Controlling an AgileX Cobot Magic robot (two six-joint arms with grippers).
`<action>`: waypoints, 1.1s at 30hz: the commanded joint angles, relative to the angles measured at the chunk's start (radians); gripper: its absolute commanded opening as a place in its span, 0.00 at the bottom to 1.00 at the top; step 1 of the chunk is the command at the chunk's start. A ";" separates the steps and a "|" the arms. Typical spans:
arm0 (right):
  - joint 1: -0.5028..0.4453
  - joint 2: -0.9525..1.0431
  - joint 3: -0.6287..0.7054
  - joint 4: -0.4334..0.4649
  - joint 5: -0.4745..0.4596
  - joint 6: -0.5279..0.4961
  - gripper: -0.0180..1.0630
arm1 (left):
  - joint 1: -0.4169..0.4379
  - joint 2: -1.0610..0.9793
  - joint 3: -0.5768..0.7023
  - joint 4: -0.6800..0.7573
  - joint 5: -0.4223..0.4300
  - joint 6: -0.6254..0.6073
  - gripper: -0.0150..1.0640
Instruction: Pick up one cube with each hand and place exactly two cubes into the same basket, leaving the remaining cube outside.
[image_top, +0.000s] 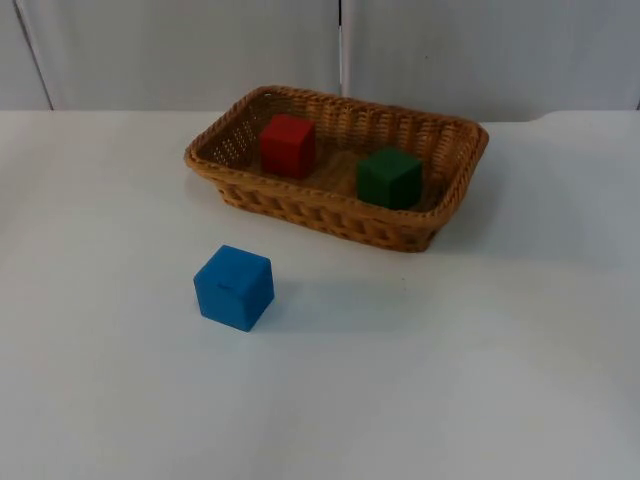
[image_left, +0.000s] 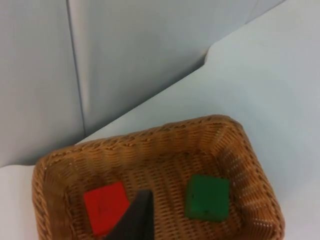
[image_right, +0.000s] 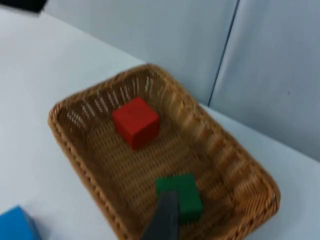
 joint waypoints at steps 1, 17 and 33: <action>0.001 -0.034 0.048 0.004 -0.028 0.004 0.72 | -0.001 -0.016 -0.004 -0.024 0.015 -0.004 0.99; 0.001 -0.157 0.215 0.002 -0.052 0.006 0.72 | -0.001 -0.029 -0.002 -0.026 0.079 -0.010 0.99; 0.001 -0.204 0.250 -0.009 -0.064 0.003 0.72 | -0.026 -0.143 0.114 0.160 -0.045 -0.174 0.99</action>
